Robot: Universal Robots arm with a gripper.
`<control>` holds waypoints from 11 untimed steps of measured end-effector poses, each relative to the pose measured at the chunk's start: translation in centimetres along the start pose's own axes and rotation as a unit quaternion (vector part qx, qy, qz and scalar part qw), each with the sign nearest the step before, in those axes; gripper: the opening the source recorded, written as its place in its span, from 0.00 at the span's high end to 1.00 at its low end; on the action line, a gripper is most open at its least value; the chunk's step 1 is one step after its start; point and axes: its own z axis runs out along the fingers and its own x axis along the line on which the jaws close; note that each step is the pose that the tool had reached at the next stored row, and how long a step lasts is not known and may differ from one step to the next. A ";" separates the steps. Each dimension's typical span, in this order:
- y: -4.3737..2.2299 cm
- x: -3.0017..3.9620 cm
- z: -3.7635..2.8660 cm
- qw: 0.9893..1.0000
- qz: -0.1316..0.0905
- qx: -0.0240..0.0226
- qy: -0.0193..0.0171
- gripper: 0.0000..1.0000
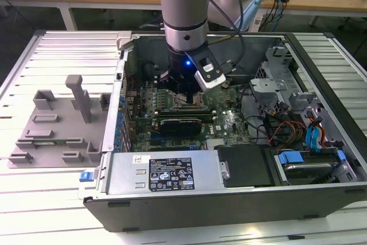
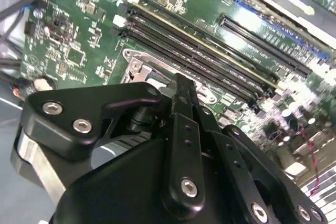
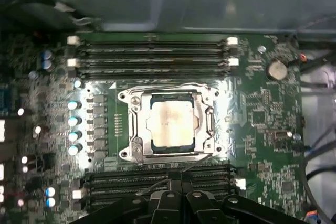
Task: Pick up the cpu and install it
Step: 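Install the second cpu locking lever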
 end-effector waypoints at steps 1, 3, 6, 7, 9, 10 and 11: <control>0.00 0.03 0.05 1.000 -0.011 -0.001 0.001 0.89; -0.01 0.34 0.24 1.000 -0.027 -0.002 0.003 0.89; -0.06 1.73 0.89 0.999 -0.038 -0.003 0.006 0.89; -0.06 2.08 0.97 0.999 -0.043 -0.004 0.007 0.89; -0.09 2.68 1.04 0.999 -0.052 -0.005 0.007 0.89; -0.10 2.95 1.09 0.998 -0.055 -0.005 0.007 0.89; -0.11 3.07 1.12 0.998 -0.057 -0.005 0.007 0.89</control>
